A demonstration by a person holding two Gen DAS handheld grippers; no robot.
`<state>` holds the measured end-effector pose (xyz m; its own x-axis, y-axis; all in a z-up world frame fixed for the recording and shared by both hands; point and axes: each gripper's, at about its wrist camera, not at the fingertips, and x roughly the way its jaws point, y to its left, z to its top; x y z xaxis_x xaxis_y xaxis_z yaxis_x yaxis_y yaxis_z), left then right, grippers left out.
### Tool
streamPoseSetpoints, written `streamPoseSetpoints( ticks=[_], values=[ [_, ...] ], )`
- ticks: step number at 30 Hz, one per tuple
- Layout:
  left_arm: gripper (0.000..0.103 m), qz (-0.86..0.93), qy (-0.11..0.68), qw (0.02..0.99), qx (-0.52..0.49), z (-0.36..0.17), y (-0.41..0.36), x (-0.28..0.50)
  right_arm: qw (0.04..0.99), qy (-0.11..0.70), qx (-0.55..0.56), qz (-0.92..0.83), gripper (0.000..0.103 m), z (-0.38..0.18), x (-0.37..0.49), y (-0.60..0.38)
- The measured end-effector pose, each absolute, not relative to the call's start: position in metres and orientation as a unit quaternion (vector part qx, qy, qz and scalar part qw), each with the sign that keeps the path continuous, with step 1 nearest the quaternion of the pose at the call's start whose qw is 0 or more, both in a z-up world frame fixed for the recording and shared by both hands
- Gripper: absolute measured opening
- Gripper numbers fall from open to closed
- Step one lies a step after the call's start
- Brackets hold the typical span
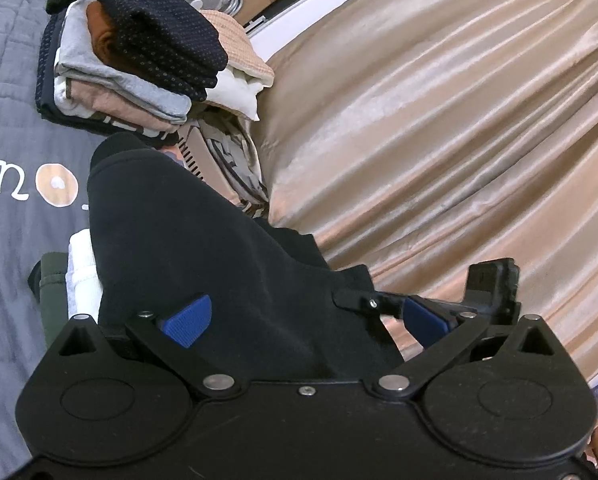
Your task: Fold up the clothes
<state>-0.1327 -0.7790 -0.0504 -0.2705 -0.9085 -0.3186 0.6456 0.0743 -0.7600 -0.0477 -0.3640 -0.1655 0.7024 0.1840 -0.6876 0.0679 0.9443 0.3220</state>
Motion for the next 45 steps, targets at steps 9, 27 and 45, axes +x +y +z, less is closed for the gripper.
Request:
streamPoseSetpoints(
  ticks=[9,27,45],
  values=[
    [0.103,-0.672,0.430,0.584,-0.152,-0.051,-0.778,-0.134,0.900,0.315,0.297,0.044,0.018,-0.177,-0.068,-0.406],
    [0.103,-0.748,0.436,0.467,-0.180,-0.028,-0.703,-0.217,0.896,0.278,0.296,0.180,0.037,-0.133,-0.210,-0.345],
    [0.102,-0.715,0.494,0.466,-0.163,-0.099,-0.646,-0.248,0.892,0.249,0.353,0.137,0.023,-0.209,-0.264,-0.377]
  ],
)
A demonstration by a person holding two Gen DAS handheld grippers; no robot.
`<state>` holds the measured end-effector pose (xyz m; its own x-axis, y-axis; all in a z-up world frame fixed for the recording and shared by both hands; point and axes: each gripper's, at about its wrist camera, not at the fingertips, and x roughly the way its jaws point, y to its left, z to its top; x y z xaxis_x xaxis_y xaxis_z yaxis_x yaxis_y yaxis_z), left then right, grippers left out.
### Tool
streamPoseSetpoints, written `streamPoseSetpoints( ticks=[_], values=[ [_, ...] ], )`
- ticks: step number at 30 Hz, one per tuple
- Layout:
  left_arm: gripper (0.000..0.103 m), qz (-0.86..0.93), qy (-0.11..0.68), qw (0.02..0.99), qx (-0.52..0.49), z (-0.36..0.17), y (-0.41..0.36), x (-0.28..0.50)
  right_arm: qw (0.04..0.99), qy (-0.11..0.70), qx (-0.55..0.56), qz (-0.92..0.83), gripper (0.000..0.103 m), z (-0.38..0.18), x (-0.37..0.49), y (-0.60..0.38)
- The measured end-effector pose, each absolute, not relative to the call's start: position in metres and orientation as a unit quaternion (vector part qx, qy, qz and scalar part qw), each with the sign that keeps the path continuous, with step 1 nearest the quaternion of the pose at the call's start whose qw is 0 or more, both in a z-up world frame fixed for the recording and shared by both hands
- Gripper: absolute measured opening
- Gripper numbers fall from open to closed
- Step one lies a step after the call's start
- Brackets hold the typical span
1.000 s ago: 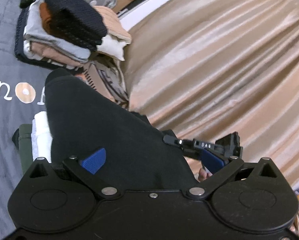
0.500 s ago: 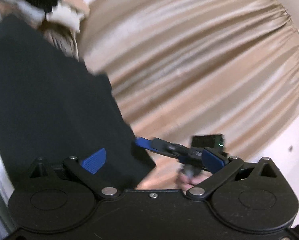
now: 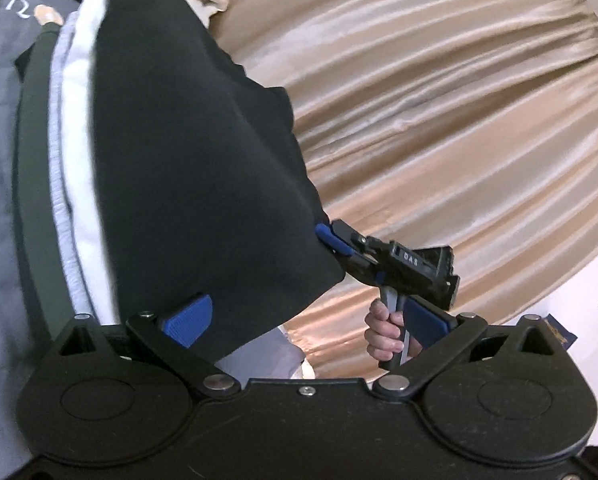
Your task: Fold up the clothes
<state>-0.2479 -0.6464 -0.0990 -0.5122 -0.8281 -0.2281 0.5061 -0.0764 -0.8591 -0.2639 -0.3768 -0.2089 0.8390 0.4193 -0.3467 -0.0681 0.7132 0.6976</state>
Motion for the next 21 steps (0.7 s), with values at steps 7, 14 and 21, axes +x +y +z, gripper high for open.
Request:
streamPoseSetpoints(
  ticks=[7,14,21],
  values=[
    [0.103,-0.724,0.487,0.462,-0.156,-0.072,-0.664,-0.250,0.891,0.229,0.371,0.127,0.028,-0.195,-0.287,-0.375],
    [0.103,-0.711,0.500,0.464,-0.173,-0.093,-0.670,-0.248,0.882,0.251,0.379,0.123,0.024,-0.221,-0.287,-0.376],
    [0.103,-0.713,0.495,0.475,-0.149,-0.081,-0.666,-0.256,0.872,0.248,0.404,0.126,0.009,-0.244,-0.294,-0.389]
  ],
)
